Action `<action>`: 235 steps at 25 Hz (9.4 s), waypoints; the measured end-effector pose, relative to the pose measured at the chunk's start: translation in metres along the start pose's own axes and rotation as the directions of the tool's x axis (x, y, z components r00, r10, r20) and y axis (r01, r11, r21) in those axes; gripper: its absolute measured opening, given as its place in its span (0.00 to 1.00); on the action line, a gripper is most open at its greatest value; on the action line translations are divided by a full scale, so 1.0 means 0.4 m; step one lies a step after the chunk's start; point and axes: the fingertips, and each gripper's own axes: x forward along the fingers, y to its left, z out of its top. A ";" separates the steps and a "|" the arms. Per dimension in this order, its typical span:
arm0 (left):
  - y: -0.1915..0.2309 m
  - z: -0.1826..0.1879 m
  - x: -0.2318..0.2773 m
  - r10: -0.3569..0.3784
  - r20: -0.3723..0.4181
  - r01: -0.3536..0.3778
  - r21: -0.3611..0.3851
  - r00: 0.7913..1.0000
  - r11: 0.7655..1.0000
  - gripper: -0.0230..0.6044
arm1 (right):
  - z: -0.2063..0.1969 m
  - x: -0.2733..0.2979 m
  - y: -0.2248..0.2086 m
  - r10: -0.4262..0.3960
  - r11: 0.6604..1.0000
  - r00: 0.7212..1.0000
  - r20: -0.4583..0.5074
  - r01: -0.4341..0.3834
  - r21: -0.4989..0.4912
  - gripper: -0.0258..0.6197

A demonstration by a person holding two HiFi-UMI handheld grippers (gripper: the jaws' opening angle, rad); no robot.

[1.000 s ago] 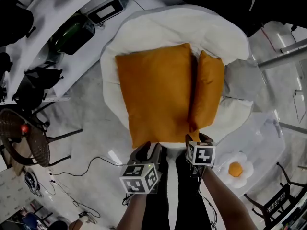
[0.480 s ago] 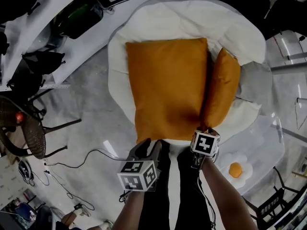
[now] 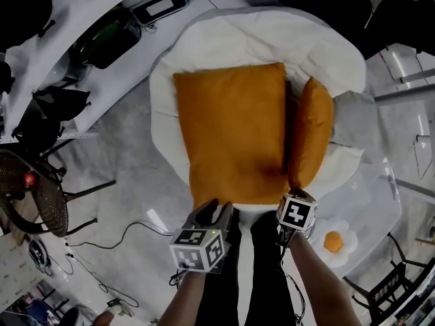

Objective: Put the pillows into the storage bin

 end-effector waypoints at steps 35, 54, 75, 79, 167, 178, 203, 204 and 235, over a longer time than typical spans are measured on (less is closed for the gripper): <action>-0.758 0.035 0.038 -0.249 -0.295 0.361 0.431 0.923 0.827 0.26 | 0.005 -0.579 -0.434 0.224 0.805 0.898 0.380 -0.390 0.447 0.08; -1.226 -0.176 0.099 -0.304 -0.517 0.585 0.562 0.800 0.585 0.26 | -0.243 -0.783 -0.843 -0.020 0.610 0.878 0.478 -0.368 0.702 0.08; -1.399 -0.432 0.123 -0.244 -0.651 0.679 0.582 0.719 0.448 0.26 | -0.679 -0.620 -1.100 -0.192 0.410 0.975 0.112 -0.025 0.912 0.09; -1.380 -0.434 0.127 -0.233 -0.648 0.668 0.581 0.725 0.465 0.26 | -0.773 -0.596 -1.146 -0.250 0.397 0.968 -0.037 0.137 0.907 0.09; -0.071 -0.314 -0.058 0.062 0.149 -0.043 -0.126 0.987 0.991 0.26 | -0.234 0.001 0.125 0.468 0.719 0.878 0.097 -0.315 -0.620 0.07; -0.161 -0.146 -0.241 0.037 0.215 -0.014 -0.108 0.976 0.994 0.26 | -0.162 -0.333 0.157 0.608 0.764 0.771 0.189 -0.504 -0.402 0.07; -0.612 0.112 -0.500 -0.264 0.257 0.235 0.138 0.930 0.962 0.26 | 0.036 -0.905 -0.047 0.569 0.784 0.622 0.538 -0.608 -0.126 0.07; -0.630 0.108 -0.504 -0.272 0.250 0.239 0.155 0.929 0.959 0.26 | 0.036 -0.926 -0.062 0.565 0.783 0.614 0.551 -0.609 -0.125 0.07; -1.363 -0.181 -0.516 -0.601 -0.121 0.562 0.536 0.790 0.630 0.26 | -0.252 -1.292 -1.001 -0.110 0.824 0.575 0.811 -0.404 0.398 0.07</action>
